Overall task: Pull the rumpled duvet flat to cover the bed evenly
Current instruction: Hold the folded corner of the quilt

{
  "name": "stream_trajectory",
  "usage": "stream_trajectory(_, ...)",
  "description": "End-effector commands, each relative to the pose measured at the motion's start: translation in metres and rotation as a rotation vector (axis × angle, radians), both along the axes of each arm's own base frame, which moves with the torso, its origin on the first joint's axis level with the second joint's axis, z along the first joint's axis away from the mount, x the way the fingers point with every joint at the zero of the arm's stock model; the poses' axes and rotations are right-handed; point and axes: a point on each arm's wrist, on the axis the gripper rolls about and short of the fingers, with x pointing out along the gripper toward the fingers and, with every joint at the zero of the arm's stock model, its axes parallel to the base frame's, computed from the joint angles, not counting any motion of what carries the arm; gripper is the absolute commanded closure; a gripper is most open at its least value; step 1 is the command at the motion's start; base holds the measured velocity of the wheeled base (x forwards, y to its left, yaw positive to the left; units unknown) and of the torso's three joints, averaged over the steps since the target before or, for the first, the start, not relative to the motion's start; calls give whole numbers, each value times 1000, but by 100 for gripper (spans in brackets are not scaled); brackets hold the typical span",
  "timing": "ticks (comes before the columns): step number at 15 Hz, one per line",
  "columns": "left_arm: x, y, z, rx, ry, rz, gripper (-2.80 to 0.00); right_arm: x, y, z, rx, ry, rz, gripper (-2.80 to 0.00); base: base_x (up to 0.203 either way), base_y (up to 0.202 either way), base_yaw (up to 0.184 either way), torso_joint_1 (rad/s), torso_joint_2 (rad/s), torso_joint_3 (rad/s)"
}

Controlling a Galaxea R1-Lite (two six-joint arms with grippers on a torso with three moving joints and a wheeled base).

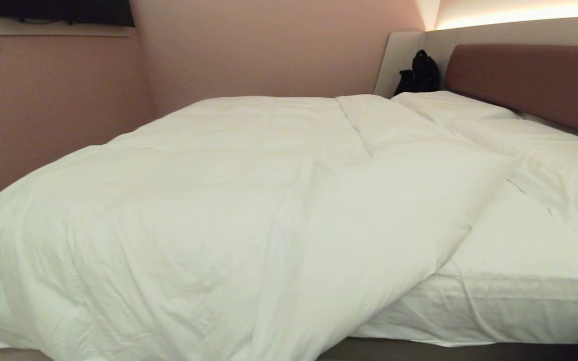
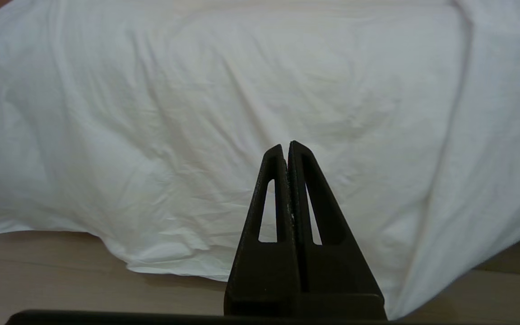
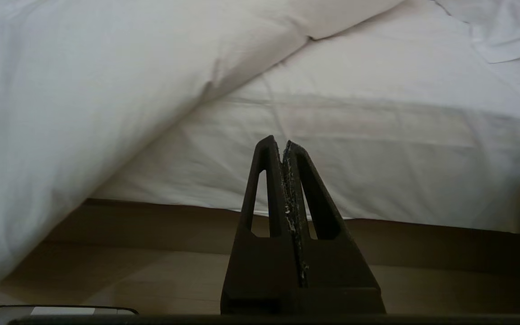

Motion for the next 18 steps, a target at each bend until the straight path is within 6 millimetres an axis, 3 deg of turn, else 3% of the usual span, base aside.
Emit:
stream_trajectory(1,0,0,0,1,-1,1,0,0,0,0,-1,1,1,0,0,-185,2,2,5,2)
stream_trajectory(10,0,0,0,1,-1,-1,0,0,0,0,-1,1,1,0,0,-24,0,1,0,0)
stream_trajectory(14,0,0,0,-2,-1,-1,0,0,0,0,-1,1,1,0,-130,0,0,1,1,4)
stream_trajectory(18,0,0,0,5,-2,-1,0,0,0,0,-1,1,1,0,0,0,0,0,0,0)
